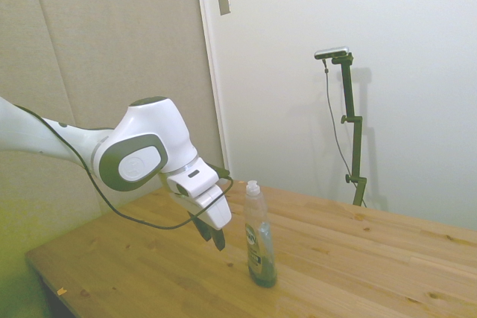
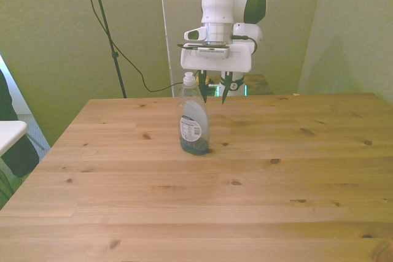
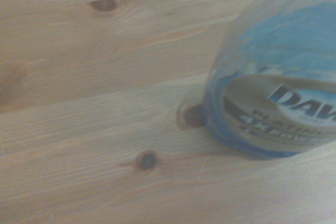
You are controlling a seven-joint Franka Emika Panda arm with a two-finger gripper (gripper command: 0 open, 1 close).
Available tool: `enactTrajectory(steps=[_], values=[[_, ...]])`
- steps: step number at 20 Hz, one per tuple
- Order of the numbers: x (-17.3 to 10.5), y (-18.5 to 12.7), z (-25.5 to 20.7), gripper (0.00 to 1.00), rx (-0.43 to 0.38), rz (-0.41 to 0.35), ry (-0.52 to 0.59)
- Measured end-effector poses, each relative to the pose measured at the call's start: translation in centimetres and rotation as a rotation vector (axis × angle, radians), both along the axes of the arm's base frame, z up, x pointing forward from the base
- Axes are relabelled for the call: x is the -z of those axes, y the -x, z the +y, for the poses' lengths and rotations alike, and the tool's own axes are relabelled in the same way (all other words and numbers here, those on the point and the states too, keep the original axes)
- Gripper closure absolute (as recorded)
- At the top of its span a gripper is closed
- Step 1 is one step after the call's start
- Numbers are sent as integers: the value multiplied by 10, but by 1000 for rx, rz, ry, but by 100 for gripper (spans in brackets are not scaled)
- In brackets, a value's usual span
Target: Knock down the dish soap
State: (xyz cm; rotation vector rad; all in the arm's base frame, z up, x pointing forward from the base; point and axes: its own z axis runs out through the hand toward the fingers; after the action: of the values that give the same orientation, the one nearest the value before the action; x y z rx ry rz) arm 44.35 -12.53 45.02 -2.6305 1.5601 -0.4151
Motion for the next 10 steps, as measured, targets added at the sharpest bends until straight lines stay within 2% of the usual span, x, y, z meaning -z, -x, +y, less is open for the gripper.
enactTrajectory(steps=[6, 10], values=[[11, -16, -22, 100, 43, -14, 6], [2, -34, -34, 100, 81, -37, 5]])
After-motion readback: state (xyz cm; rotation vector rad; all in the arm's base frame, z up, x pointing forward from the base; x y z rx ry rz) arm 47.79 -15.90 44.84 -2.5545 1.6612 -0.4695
